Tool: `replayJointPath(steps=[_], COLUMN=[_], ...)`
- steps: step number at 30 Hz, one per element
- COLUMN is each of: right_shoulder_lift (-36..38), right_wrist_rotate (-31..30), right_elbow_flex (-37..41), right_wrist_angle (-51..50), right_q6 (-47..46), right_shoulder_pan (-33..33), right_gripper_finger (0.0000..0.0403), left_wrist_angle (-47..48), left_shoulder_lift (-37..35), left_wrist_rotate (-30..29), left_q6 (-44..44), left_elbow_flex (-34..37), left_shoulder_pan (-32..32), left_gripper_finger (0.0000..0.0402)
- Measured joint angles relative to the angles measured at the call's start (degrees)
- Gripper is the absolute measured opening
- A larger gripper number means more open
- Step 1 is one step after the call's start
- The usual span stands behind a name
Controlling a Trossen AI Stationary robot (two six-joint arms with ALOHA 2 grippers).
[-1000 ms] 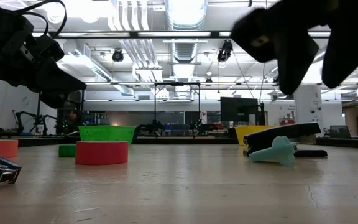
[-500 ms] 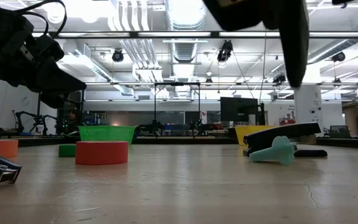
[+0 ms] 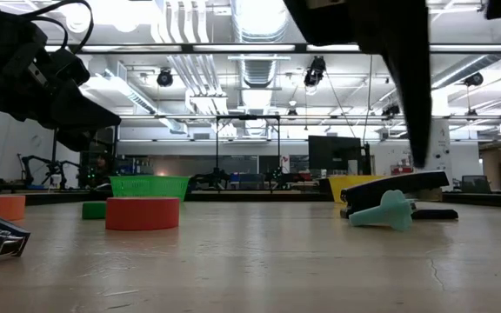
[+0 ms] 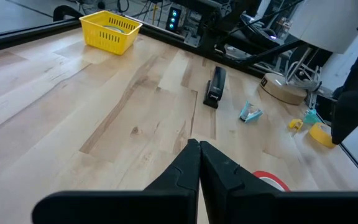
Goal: Pick and place Stapler, Stapler remover, tape
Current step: Put the yellow tape into the yellow bin
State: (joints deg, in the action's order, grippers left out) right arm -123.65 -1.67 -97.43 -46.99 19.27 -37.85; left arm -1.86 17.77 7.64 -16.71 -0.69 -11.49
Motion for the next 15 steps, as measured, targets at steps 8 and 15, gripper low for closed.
replayJointPath(steps=[8, 15], right_shoulder_lift=[-0.1, 0.0], right_wrist_rotate=[0.0, 0.5], right_elbow_flex=[-0.2, 0.1], right_wrist_angle=[-1.0, -4.6], right_q6=[0.9, -1.4], right_shoulder_pan=[-1.2, -1.7], right_gripper_finger=[0.0262, 0.0248], left_wrist_angle=[0.0, 0.0], left_shoulder_lift=[0.0, 0.0], left_wrist_rotate=[0.0, 0.0], left_q6=[0.0, 0.0], left_elbow_flex=[0.0, 0.0], left_shoulder_pan=[0.0, 0.0], left_gripper_finger=[0.0012, 0.0012])
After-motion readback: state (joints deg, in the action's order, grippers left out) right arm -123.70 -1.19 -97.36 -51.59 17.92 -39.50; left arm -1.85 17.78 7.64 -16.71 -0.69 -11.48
